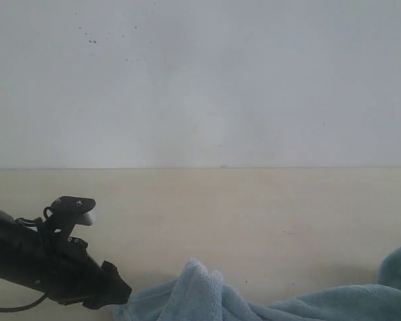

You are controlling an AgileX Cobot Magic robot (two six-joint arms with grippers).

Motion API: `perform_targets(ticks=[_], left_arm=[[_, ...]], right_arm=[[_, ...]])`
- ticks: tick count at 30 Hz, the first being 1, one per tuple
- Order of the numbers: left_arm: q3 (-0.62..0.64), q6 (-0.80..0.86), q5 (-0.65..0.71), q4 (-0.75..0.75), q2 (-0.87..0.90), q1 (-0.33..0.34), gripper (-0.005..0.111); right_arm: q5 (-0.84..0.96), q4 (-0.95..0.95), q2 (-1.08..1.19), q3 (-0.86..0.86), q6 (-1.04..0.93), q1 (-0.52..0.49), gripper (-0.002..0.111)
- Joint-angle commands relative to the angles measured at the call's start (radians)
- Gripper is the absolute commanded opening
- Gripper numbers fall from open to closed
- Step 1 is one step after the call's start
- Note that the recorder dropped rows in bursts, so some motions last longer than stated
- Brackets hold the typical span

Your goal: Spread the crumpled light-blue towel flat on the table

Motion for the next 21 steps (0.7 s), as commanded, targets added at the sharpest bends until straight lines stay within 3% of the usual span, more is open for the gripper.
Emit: perform_targets(ticks=[1,13,21], left_arm=[[0.005,0.063,-0.021,-0.062,0.03,-0.02,0.061],[0.005,0.161,0.034,-0.187,0.097,-0.02,0.061],[0.005,0.198,-0.024,-0.211,0.131,-0.067,0.061]], right_arm=[[-0.029,-0.004,-0.005,0.003,-0.003,0.001,0.001],[-0.036,-0.004,-0.005,0.003,-0.007,0.001,0.001],[-0.033,-0.004,-0.005,0.003,-0.009,0.001,0.001]])
